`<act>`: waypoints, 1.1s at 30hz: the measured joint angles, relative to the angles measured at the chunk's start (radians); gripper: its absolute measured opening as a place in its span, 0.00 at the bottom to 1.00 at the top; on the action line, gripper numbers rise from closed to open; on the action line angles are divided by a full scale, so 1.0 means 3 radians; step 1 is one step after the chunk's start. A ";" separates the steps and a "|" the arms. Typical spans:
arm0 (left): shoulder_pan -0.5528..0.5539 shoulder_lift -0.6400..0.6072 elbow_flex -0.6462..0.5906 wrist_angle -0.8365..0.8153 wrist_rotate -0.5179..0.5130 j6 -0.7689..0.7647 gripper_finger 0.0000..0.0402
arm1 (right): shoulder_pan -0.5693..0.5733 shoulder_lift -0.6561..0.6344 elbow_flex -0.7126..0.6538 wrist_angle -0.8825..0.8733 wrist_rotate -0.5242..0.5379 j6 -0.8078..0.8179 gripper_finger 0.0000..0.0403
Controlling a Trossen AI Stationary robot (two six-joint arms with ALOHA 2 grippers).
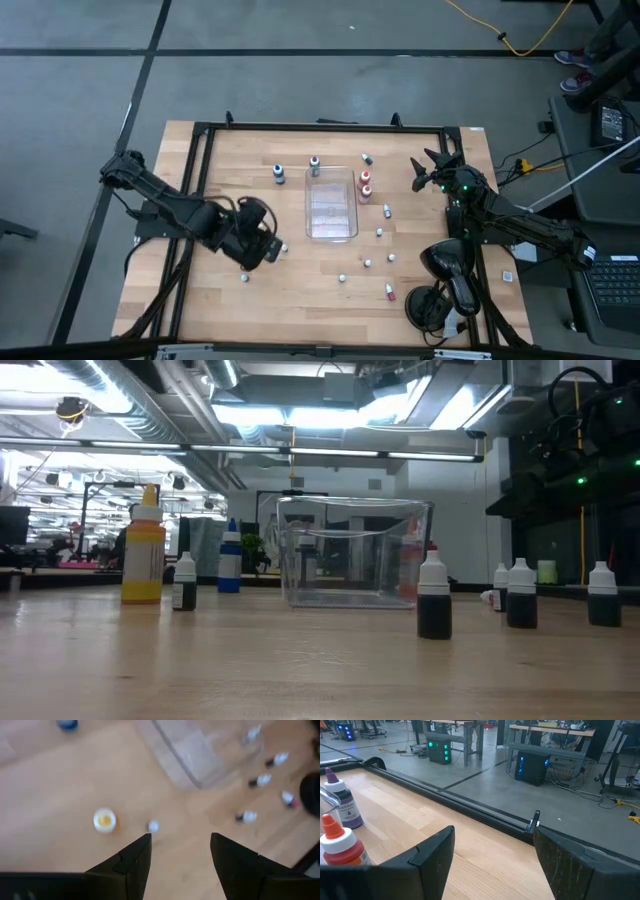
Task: Pick & Place food coloring
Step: Put the bottom small blue food coloring bottle into the bottom of the bin
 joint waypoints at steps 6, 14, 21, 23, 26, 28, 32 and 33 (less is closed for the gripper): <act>-0.0322 0.0153 0.0000 -0.0080 0.0280 -0.0114 0.43 | 0.0000 0.0000 0.0000 0.0001 0.0000 0.0000 0.68; -0.0626 0.0434 -0.0001 -0.0080 0.0624 -0.0047 0.41 | 0.0000 0.0001 0.0000 0.0000 0.0000 0.0000 0.68; -0.0825 0.0638 -0.0013 -0.0075 0.0703 -0.0067 0.41 | -0.0001 0.0000 0.0000 0.0000 0.0000 0.0000 0.68; -0.0876 0.0685 -0.0054 -0.0071 0.0730 -0.0080 0.41 | 0.0000 0.0001 0.0000 0.0000 0.0000 0.0000 0.68; -0.0924 0.0756 -0.0133 -0.0081 0.0785 -0.0079 0.41 | 0.0000 0.0001 0.0000 0.0000 0.0000 -0.0001 0.68; -0.0931 0.0800 -0.0192 -0.0064 0.0816 -0.0049 0.41 | 0.0000 0.0001 0.0000 0.0001 0.0000 0.0000 0.68; -0.0924 0.0841 -0.0308 -0.0012 0.0908 0.0079 0.41 | -0.0001 0.0001 0.0000 0.0000 0.0000 0.0000 0.68; -0.0924 0.0841 -0.0345 0.0022 0.0915 0.0109 0.41 | 0.0000 0.0001 0.0000 0.0000 0.0000 0.0000 0.68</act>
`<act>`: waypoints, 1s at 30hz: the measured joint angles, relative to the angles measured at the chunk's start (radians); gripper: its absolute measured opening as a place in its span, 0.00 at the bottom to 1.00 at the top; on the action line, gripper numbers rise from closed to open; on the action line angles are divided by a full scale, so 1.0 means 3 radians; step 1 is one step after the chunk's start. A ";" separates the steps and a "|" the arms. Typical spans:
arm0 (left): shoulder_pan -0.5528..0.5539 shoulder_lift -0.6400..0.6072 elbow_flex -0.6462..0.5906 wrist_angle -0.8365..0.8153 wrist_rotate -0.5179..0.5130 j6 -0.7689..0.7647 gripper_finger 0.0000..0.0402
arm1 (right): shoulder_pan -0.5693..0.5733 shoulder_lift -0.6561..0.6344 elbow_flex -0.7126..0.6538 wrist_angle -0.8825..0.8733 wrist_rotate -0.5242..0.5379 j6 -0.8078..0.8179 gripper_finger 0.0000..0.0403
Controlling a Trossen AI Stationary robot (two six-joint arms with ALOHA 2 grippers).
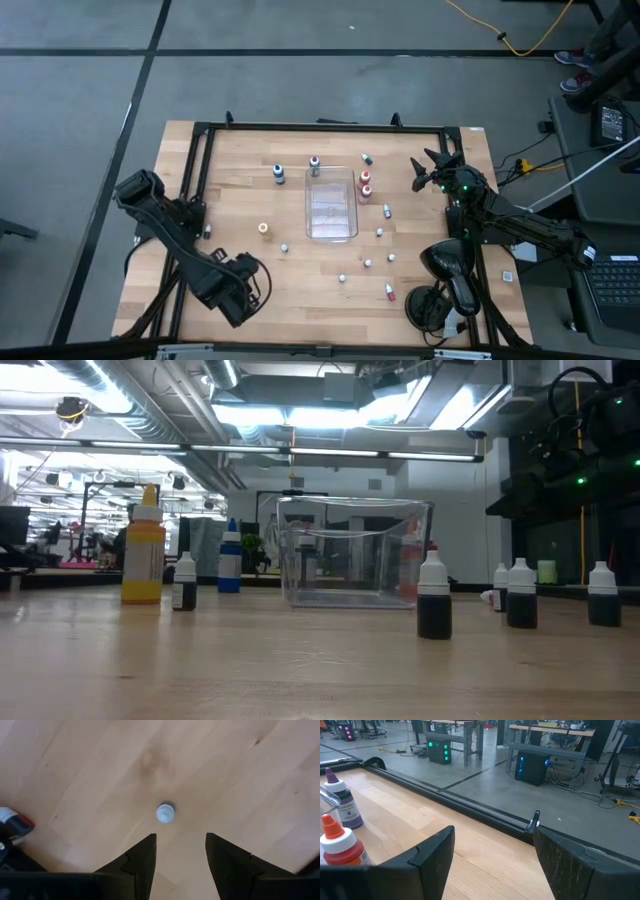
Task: Pick & Place food coloring
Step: Put the bottom small blue food coloring bottle into the bottom of the bin
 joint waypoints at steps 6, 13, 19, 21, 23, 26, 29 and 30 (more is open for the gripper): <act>0.0001 -0.0002 -0.0208 0.0150 0.0008 0.0039 0.41 | 0.0000 0.0000 0.0000 0.0001 0.0000 0.0000 0.68; 0.0070 -0.0004 -0.0450 0.0413 0.0028 0.0186 0.41 | -0.0001 -0.0001 0.0000 0.0000 0.0000 0.0000 0.68; 0.0153 0.0009 -0.0587 0.0582 0.0021 0.0336 0.41 | 0.0000 0.0000 -0.0001 0.0000 0.0000 0.0000 0.68; 0.0167 0.0009 -0.0641 0.0676 0.0035 0.0359 0.41 | 0.0000 0.0000 -0.0001 0.0000 0.0000 -0.0001 0.68; 0.0179 0.0011 -0.0673 0.0744 0.0050 0.0363 0.41 | 0.0000 -0.0001 0.0000 0.0000 -0.0001 0.0000 0.68; 0.0179 0.0011 -0.0697 0.0743 0.0055 0.0364 0.41 | 0.0000 -0.0001 0.0000 0.0000 0.0000 -0.0001 0.68; 0.0178 0.0011 -0.0703 0.0743 0.0081 0.0384 0.41 | 0.0000 -0.0001 0.0000 0.0000 0.0000 0.0000 0.68; 0.0178 0.0011 -0.0703 0.0742 0.0096 0.0388 0.41 | 0.0000 -0.0001 0.0000 0.0000 -0.0001 0.0000 0.68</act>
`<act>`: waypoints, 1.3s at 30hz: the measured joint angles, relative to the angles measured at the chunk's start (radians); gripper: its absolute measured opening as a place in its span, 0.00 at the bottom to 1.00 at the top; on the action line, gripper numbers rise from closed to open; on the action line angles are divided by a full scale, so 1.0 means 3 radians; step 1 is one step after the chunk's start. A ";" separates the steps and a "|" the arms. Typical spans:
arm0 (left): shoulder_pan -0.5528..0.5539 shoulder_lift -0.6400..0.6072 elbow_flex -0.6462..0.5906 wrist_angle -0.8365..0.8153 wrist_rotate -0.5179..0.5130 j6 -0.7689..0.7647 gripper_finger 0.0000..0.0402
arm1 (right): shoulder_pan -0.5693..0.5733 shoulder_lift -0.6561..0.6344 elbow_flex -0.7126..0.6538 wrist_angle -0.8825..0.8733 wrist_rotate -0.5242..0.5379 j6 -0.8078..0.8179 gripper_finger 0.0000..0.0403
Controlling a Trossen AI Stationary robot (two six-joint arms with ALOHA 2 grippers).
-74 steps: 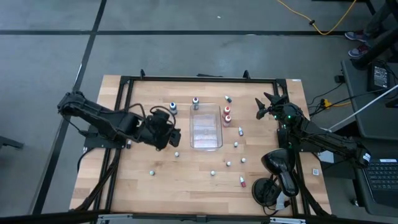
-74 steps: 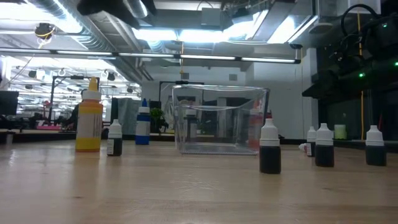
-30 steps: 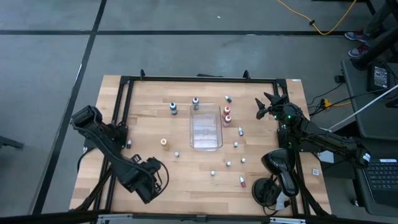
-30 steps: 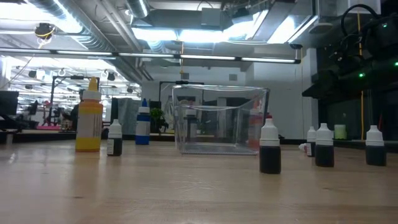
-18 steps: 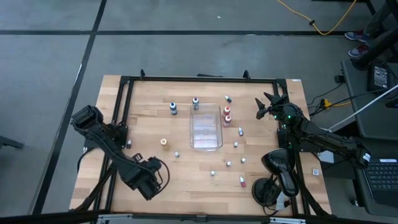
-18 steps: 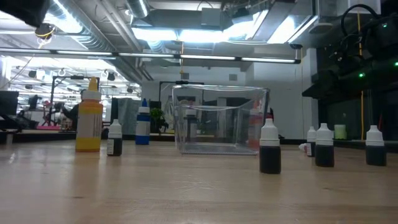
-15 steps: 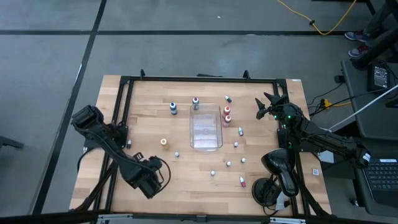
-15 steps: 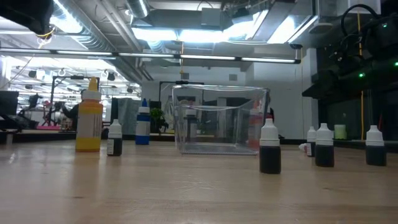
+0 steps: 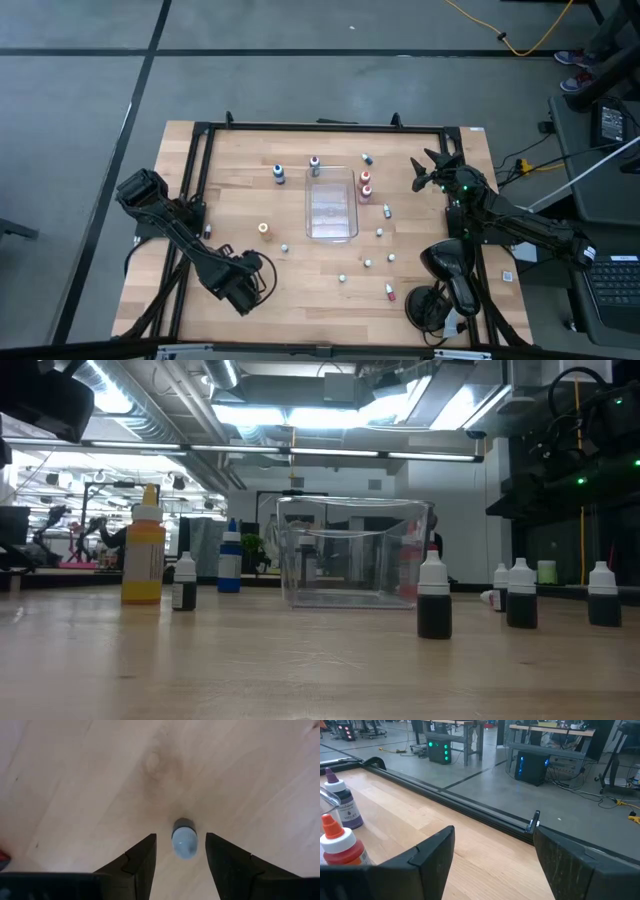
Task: Pick & Place food coloring
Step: Put the bottom small blue food coloring bottle into the bottom of the bin
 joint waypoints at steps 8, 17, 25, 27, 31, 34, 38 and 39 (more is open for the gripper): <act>-0.0001 0.0000 0.0000 0.0012 0.0025 0.0057 0.33 | 0.0000 0.0000 0.0000 0.0000 0.0001 0.0000 0.68; -0.0001 -0.0001 0.0000 0.0094 0.0024 0.0090 0.17 | 0.0000 0.0000 0.0000 0.0000 0.0001 0.0000 0.68; -0.0001 -0.0005 0.0000 0.0092 0.0025 0.0091 0.12 | 0.0000 0.0000 0.0000 0.0000 0.0001 0.0000 0.68; -0.0001 -0.0005 0.0018 0.0060 0.0045 0.0091 0.13 | 0.0000 0.0000 0.0000 0.0000 0.0001 0.0000 0.68; -0.0001 -0.0046 0.0151 -0.0060 0.0063 0.0200 0.12 | 0.0000 0.0000 0.0000 0.0000 0.0001 0.0000 0.68; -0.0001 -0.0095 0.0300 -0.0203 0.0090 0.0329 0.11 | 0.0000 0.0001 0.0000 0.0000 0.0000 0.0000 0.68; -0.0001 -0.0134 0.0548 -0.0451 0.0125 0.0580 0.12 | 0.0000 0.0000 -0.0001 0.0000 0.0001 0.0000 0.68; -0.0001 -0.0132 0.0614 -0.0507 0.0139 0.0652 0.12 | 0.0000 0.0000 0.0000 0.0000 0.0000 0.0000 0.68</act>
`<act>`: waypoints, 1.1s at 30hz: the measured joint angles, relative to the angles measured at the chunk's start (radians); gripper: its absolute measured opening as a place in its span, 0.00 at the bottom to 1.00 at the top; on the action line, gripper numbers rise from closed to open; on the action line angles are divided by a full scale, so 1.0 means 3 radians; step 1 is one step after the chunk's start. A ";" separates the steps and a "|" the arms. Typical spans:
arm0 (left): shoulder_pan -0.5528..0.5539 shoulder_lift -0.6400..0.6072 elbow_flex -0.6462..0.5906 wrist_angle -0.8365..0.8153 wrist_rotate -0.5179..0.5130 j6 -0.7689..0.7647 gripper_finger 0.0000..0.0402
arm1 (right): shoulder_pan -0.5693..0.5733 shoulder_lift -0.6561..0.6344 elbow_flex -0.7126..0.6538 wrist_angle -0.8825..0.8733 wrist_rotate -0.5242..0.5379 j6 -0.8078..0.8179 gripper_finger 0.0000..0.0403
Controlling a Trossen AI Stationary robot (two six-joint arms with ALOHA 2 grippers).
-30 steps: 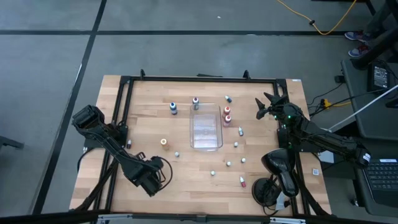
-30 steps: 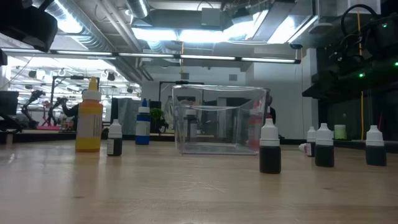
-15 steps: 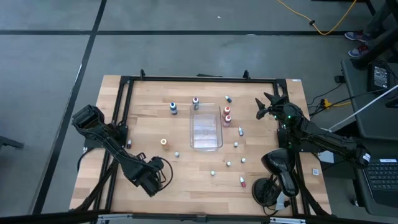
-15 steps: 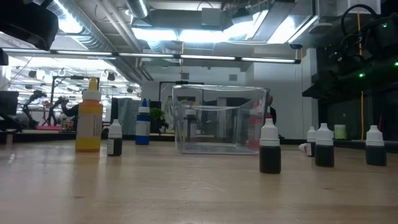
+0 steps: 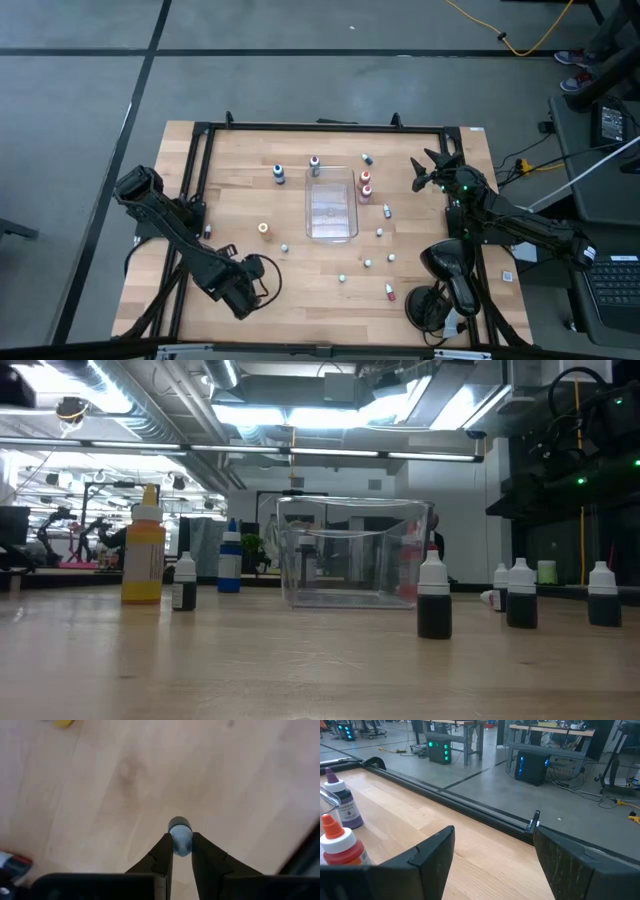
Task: Pick & Place food coloring
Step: Put the bottom small blue food coloring bottle into the bottom of the bin
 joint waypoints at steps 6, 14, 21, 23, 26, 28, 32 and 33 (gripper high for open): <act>-0.0003 0.0001 0.0423 -0.0388 0.0074 0.0492 0.11 | 0.0000 0.0000 0.0000 0.0000 0.0001 -0.0001 0.68; 0.0104 0.0001 0.1092 -0.0914 0.0068 0.1049 0.11 | 0.0000 0.0000 0.0000 0.0000 0.0001 -0.0001 0.68; 0.0607 0.0001 0.1648 -0.1318 -0.0050 0.1588 0.11 | 0.0000 0.0000 0.0000 0.0000 0.0001 0.0000 0.68; 0.0787 0.0001 0.1748 -0.1382 -0.0086 0.1735 0.11 | 0.0000 0.0000 0.0000 0.0000 0.0001 -0.0001 0.68; 0.1059 0.0003 0.1839 -0.1388 -0.0093 0.1957 0.11 | -0.0001 0.0000 0.0000 0.0000 0.0001 0.0000 0.68; 0.1234 0.0016 0.1893 -0.1391 -0.0093 0.2090 0.11 | -0.0001 0.0000 0.0000 0.0000 0.0001 0.0000 0.68; 0.1569 0.0127 0.1997 -0.1396 -0.0089 0.2361 0.11 | -0.0001 0.0001 0.0000 -0.0001 0.0001 -0.0001 0.68; 0.1641 0.0166 0.2023 -0.1398 -0.0089 0.2419 0.11 | 0.0000 0.0001 0.0000 0.0000 0.0001 0.0000 0.68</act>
